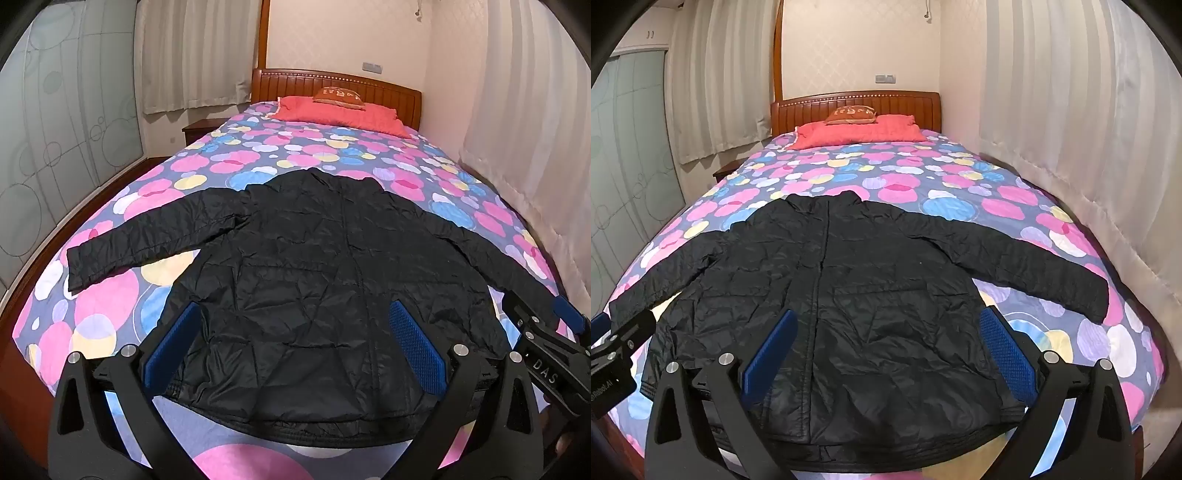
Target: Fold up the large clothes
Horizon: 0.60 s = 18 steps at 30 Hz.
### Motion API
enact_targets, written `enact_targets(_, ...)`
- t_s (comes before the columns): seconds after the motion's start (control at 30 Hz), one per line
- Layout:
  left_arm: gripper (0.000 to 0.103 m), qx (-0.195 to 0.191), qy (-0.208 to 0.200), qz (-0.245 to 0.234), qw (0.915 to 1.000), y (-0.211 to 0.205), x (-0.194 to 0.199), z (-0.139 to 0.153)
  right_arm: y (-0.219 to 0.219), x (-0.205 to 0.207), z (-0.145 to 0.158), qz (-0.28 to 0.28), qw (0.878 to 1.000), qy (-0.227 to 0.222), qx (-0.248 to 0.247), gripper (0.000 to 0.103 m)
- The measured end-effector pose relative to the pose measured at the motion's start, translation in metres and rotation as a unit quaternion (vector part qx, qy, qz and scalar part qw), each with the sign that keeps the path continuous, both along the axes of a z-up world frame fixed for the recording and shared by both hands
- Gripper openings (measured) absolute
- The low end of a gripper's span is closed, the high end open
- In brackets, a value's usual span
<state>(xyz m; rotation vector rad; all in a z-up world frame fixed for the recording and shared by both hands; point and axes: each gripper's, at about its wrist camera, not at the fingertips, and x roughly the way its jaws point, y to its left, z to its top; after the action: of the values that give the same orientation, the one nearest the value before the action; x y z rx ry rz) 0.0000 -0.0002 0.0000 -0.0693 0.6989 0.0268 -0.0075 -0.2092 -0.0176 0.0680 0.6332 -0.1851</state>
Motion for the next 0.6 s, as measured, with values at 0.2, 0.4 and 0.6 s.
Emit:
enact_targets(0.2,0.101,0.008,-0.002,-0.002,1.0000,-0.0030,-0.0006,-0.0005,0.0007,0.0000,-0.0003,0.000,1.000,0.000,-0.001,0.098)
enact_targets(0.4,0.101,0.008,-0.001,-0.001,1.0000,-0.0041,-0.0032,-0.0007,0.0009,0.0007,-0.0016,0.001,1.000,0.001,-0.001,0.098)
enact_targets(0.6,0.101,0.008,0.000,-0.003,1.0000,-0.0032,-0.0023,-0.0002,0.0010,0.0010,-0.0025,0.001,1.000,0.002,-0.001,0.098)
